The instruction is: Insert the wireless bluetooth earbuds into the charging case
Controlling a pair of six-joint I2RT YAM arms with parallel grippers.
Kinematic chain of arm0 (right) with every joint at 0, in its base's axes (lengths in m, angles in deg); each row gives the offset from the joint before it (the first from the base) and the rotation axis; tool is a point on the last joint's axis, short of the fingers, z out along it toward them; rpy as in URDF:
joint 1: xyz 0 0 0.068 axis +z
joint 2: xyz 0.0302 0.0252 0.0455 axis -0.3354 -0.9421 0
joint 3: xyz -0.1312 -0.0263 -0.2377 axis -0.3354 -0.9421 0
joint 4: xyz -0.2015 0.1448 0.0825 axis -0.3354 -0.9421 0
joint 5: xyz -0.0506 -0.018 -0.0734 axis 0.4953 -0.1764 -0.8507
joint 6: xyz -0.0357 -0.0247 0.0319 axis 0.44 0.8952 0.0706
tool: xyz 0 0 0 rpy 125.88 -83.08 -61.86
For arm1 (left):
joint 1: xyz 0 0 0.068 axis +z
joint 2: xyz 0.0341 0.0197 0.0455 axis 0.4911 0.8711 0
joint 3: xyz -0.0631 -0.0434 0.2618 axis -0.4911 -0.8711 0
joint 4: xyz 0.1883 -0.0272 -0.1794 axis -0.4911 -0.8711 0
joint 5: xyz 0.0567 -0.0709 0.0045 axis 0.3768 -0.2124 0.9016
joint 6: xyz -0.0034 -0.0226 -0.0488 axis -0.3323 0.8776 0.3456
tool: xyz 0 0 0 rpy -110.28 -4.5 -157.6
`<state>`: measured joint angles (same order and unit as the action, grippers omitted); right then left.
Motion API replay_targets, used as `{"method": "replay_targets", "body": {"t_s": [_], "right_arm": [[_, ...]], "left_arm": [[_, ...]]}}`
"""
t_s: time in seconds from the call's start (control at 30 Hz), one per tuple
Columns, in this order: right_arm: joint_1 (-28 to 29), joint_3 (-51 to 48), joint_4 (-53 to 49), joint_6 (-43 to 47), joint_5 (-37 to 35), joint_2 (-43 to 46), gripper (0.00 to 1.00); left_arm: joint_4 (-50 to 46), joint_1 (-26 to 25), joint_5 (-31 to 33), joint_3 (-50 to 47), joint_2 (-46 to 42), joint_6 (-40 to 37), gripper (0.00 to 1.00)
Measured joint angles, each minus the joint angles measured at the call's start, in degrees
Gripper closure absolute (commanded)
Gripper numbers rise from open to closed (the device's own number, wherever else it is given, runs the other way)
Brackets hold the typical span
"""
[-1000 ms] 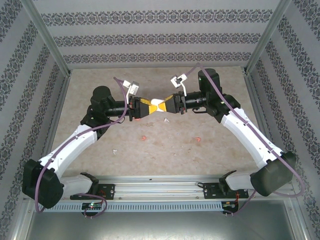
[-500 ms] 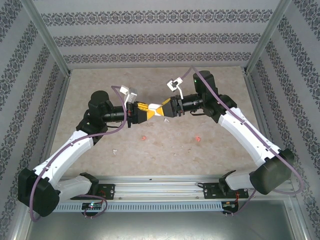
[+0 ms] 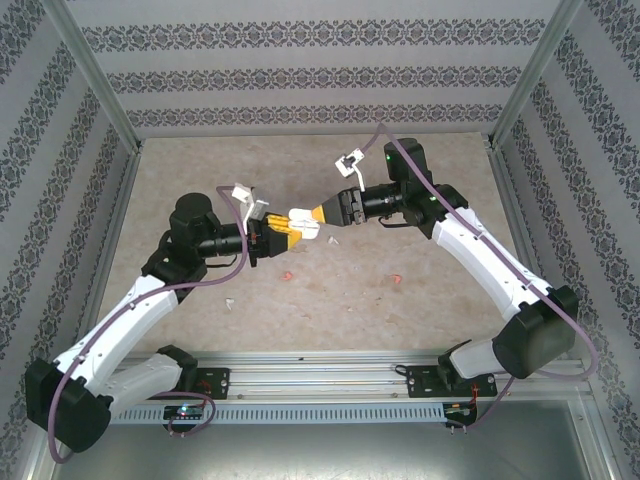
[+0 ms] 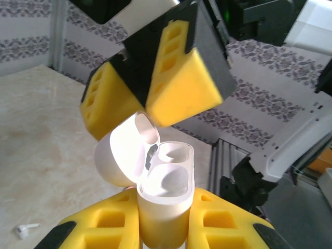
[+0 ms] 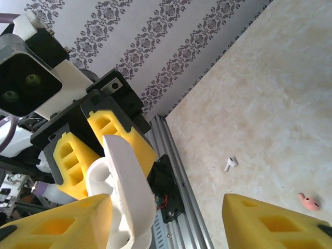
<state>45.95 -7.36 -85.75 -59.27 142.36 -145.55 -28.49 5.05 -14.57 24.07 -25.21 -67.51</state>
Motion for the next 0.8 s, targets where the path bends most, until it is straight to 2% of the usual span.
{"method": "replay_targets", "body": {"t_s": [0.23,0.43,0.6,0.8], "right_arm": [[-1.51,0.15,-1.95,-4.72,-5.11,0.39,0.36],[-0.55,-0.09,-6.86,-6.97,-17.68,0.07,0.41],[5.6,0.13,-7.8,-10.88,-25.55,-6.84,0.43],[15.34,4.59,-9.16,-17.2,-29.92,-23.82,0.47]], "left_arm": [[-7.26,-0.02,10.99,-1.18,-3.26,-3.67,1.0],[-14.36,-0.02,21.97,-1.31,-9.11,-6.75,1.0],[-20.35,-0.02,29.38,-1.2,-14.12,-8.7,1.0],[-27.52,-0.02,37.16,0.13,-19.54,-9.94,1.0]]}}
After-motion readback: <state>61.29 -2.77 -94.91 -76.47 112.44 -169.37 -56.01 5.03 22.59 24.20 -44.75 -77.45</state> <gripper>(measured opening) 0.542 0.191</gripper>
